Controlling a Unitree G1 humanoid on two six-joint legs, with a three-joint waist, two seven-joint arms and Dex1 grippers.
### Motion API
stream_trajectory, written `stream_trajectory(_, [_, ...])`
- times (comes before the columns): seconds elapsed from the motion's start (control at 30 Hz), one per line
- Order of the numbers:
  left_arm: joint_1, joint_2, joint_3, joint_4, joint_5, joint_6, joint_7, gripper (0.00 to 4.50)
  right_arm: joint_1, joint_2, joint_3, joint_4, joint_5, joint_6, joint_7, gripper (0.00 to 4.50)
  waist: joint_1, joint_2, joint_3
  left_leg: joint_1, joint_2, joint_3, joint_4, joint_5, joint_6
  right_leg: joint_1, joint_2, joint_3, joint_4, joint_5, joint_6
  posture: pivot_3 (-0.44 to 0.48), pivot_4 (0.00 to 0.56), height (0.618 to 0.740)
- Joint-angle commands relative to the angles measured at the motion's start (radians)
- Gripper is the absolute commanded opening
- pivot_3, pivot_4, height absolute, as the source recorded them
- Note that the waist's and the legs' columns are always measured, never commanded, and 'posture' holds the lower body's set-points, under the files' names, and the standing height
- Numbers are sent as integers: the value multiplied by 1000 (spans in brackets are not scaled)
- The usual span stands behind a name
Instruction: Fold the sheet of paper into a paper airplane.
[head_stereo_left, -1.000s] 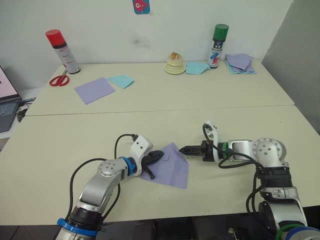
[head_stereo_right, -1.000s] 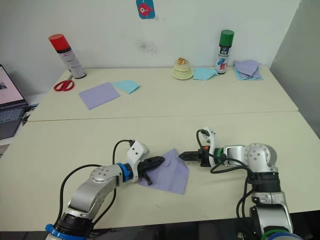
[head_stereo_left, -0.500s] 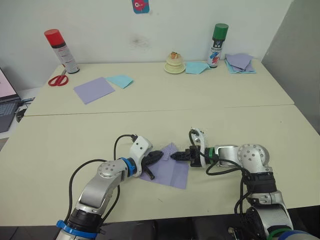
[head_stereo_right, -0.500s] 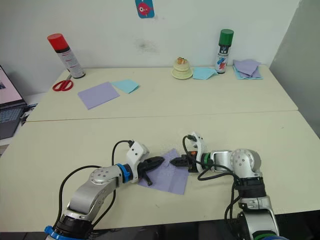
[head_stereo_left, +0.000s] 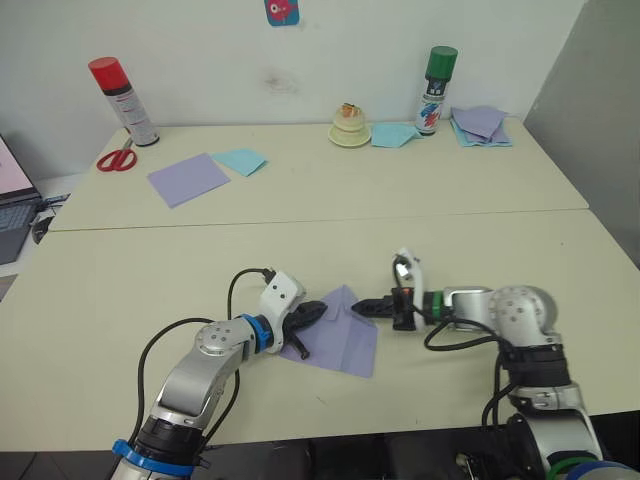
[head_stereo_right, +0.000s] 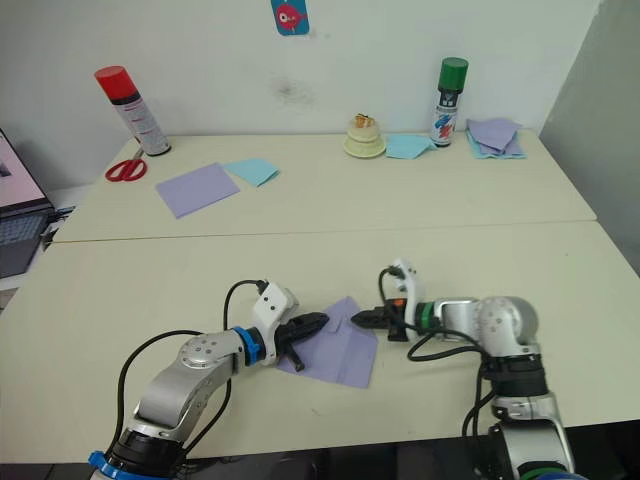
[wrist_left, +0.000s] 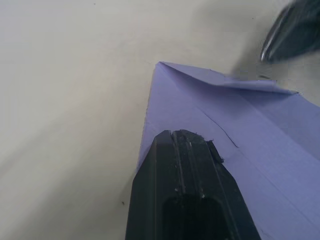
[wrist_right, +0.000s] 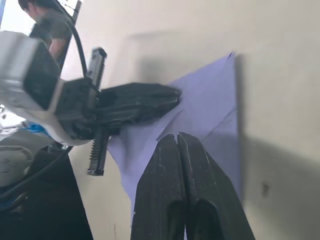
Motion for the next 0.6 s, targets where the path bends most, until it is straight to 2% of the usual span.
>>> stream_trajectory(0.03, [13,14,-8,49,26,15,9,0,-27,-29,-13,-27,23,11,47,433,0,0,0,0,0,0,0,0,0,0,0,0,0,0,0,0,150,740])
stream_trajectory(0.1, [8,13,-11,57,27,10,7,0,-36,-55,35,-6,-22,-23,69,990,0,0,0,0,0,0,0,0,0,0,0,-1,0,0,0,0,150,740])
stream_trajectory(0.27, [-5,7,-16,70,30,4,7,0,-89,-94,237,85,-224,-209,106,2807,-1,0,0,0,0,1,1,0,0,0,0,-1,0,0,0,0,150,740])
stream_trajectory(0.33, [-2,9,-16,67,29,2,9,0,-106,-98,263,101,-251,-223,122,3469,-1,0,0,0,0,1,1,0,0,0,0,0,0,0,0,0,150,740])
stream_trajectory(0.4, [7,12,-16,61,30,0,12,0,-108,-102,247,93,-239,-192,132,3469,0,0,0,0,0,0,1,0,0,1,0,-1,0,0,0,0,150,740])
stream_trajectory(0.5, [24,16,-11,51,29,-1,19,0,-94,-102,150,63,-163,-59,134,3469,1,0,0,-1,0,-1,1,0,0,0,0,-1,0,0,0,0,150,740])
stream_trajectory(0.6, [45,18,-11,35,29,-1,24,0,-63,-116,28,46,-67,144,149,3469,2,0,0,-2,0,-1,1,0,0,-1,-1,-1,-1,2,-3,0,150,740])
